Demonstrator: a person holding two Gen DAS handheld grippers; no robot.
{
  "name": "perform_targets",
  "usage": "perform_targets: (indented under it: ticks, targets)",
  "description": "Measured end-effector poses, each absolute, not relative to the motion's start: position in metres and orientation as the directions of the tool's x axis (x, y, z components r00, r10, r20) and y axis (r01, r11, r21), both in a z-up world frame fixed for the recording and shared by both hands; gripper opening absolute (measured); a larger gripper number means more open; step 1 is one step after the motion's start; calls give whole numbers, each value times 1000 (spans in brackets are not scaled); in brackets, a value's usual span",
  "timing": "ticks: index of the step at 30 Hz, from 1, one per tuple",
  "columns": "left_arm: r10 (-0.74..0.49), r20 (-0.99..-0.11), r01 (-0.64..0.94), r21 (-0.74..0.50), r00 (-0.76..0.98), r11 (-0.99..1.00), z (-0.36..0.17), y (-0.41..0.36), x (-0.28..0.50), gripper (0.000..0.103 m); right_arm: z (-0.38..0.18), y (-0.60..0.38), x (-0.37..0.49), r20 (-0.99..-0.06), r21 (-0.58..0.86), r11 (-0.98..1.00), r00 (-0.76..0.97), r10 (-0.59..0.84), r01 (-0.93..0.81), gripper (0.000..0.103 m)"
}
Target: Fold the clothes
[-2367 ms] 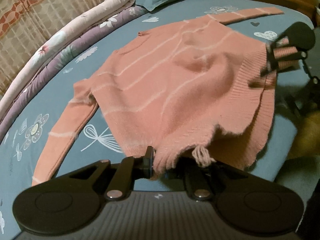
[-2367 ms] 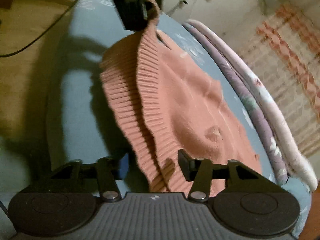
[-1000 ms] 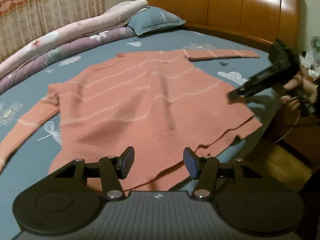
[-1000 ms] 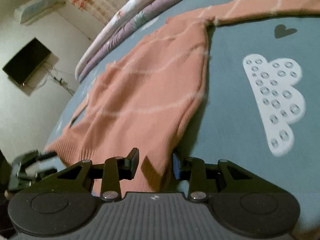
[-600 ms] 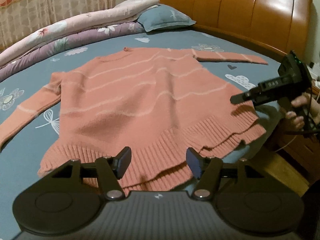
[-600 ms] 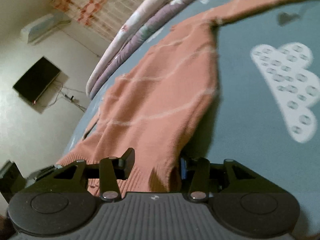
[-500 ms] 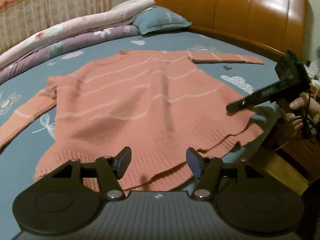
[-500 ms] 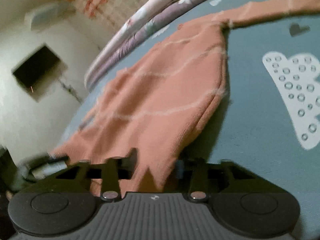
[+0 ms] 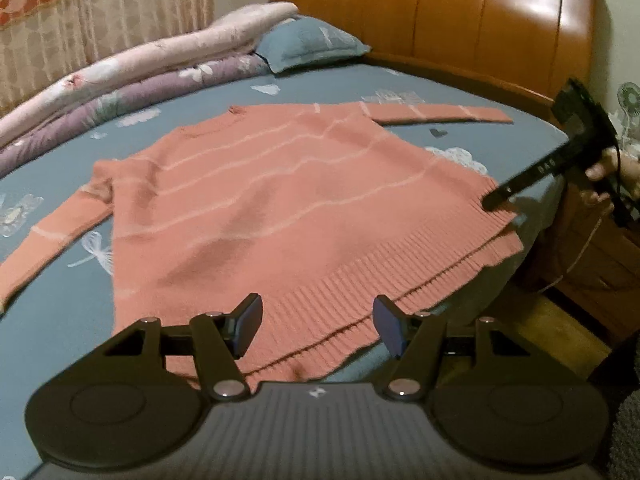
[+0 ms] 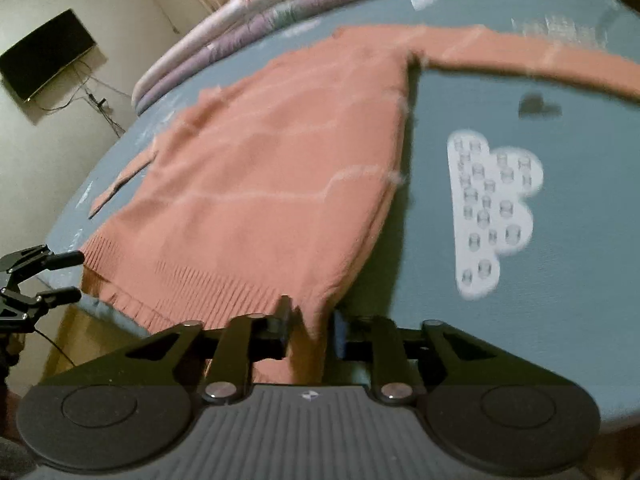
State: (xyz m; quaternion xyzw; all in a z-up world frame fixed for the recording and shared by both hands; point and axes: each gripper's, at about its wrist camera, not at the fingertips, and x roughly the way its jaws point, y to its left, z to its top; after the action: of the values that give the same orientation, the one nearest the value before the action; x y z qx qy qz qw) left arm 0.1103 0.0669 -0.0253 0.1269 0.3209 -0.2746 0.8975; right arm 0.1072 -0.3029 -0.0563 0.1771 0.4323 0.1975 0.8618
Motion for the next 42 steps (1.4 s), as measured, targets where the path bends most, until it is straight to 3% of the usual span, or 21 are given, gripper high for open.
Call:
perform_targets:
  ticks: [4,13,21,28,36,42]
  targets:
    - [-387,-620,508,23,683,861,-17,86,123,63,-54,-334,102,-616,538,836,626,479,-110,44]
    - [-368,-596,380,-112,713,918,-2,127,200,67,-54,-362,154,-573,569,821,695,435,-44,46]
    - [-404,-641,207,-362,653,909,-27,173,311,73,-60,-359,232,-569,582,811,683,457,-58,61]
    - [-517,-617,10,-637,593,771,-70,214,392,73,-69,-363,290,-583,653,757,652,484,22,67]
    - [-606,-513,-172,-830,608,531,-124,236,451,77,-67,-362,303,-616,691,700,653,440,180,68]
    - [-592,-418,-211,-897,689,388,-141,236,464,81,-63,-353,300,-652,675,695,641,405,247,68]
